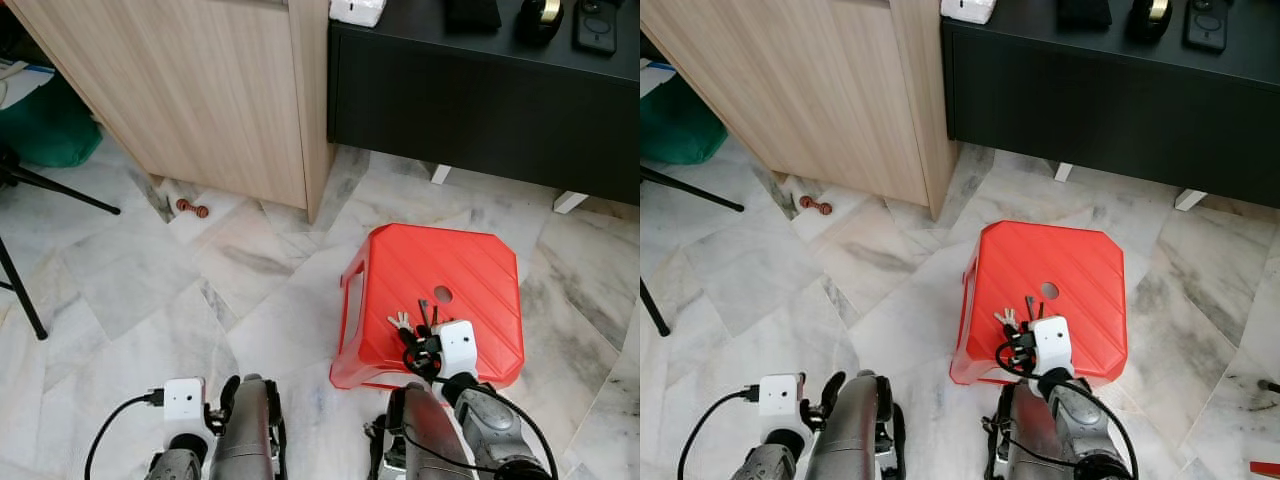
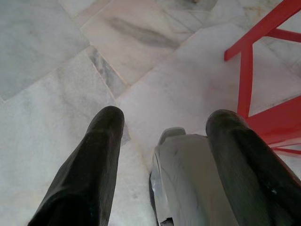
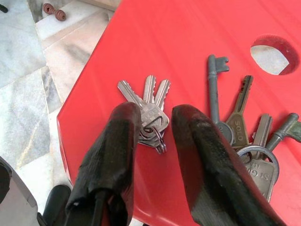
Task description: Hang keys on a hook
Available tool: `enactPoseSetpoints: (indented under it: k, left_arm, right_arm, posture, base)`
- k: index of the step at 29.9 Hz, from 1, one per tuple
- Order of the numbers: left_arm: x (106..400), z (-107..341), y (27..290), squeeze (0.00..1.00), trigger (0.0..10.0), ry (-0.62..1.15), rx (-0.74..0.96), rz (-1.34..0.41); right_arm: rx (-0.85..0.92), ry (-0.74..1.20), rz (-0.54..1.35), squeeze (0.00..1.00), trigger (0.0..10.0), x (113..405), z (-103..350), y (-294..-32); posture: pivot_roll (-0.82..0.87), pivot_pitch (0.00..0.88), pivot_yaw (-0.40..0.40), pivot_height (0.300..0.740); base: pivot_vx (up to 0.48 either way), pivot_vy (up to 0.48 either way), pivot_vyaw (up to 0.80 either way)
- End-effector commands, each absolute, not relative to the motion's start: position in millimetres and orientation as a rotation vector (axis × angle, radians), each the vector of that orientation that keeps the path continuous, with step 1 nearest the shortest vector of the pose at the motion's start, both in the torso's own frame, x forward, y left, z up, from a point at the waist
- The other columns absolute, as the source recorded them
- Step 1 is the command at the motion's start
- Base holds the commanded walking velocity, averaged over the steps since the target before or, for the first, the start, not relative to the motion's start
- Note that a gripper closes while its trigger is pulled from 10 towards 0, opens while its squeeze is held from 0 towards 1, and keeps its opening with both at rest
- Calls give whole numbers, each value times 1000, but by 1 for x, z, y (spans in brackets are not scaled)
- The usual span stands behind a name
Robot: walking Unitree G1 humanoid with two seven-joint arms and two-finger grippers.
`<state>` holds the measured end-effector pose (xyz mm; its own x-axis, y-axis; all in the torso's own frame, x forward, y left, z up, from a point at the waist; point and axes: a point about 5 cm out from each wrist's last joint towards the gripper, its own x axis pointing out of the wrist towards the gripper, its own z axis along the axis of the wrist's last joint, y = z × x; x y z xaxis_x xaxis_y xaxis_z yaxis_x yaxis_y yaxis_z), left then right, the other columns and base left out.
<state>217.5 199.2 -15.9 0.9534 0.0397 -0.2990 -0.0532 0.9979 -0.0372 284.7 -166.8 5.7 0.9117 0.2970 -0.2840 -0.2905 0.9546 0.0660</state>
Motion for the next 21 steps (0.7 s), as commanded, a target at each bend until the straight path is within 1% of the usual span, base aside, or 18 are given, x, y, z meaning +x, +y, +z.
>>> enactPoseSetpoints:
  k: [1,21]
  left_arm:
    - [202,-27,203,0,10000,359,-48,60]
    - [197,-27,202,0,10000,361,-45,54]
  right_arm:
    - [40,349,299,0,10000,275,-5,-167]
    - [43,365,281,0,10000,272,-8,-169]
  posture:
    - [125,409,-2,638]
    - [128,426,4,638]
  base:
    - [0,0,0]
    - [0,0,0]
